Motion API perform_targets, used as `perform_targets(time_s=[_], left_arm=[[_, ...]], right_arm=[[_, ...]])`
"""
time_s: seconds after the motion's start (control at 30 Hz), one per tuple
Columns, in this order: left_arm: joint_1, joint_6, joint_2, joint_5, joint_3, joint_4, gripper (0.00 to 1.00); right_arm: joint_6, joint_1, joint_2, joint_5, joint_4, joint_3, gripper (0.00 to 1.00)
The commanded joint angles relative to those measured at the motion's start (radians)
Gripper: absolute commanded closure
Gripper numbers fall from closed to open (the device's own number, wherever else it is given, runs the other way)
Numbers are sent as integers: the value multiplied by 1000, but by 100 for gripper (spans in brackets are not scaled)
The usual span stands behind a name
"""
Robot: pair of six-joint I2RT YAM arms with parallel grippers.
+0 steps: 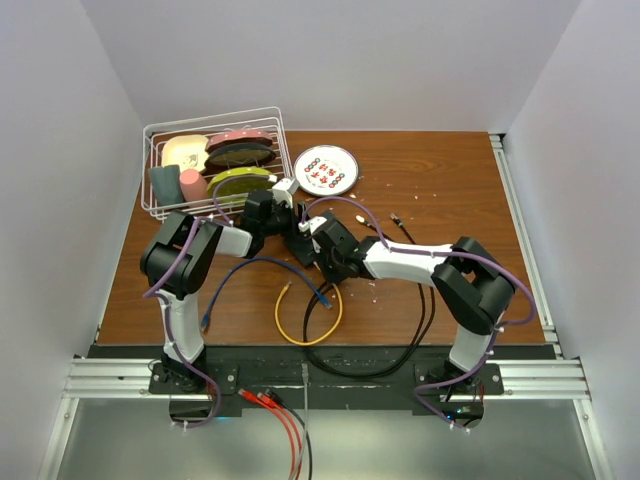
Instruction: Insert the plug into the switch port
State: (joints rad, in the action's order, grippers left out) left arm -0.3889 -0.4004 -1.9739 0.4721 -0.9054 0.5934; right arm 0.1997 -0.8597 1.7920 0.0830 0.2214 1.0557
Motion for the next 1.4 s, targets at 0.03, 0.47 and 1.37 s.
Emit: perform_targets(time_s=[0.03,0.47,1.37], left_arm=[[-8,3,-39,7,-6,-61,39],[-8,-12,-48,10,-1,-60,39],[-1,-75,-25,2,22,-60,37]], right_arm=[[32,-7,-39,5,-76,-14,100],[130,-9,-100,4,-218,-103,100],[187,-15,26,-42,-148,-45,100]])
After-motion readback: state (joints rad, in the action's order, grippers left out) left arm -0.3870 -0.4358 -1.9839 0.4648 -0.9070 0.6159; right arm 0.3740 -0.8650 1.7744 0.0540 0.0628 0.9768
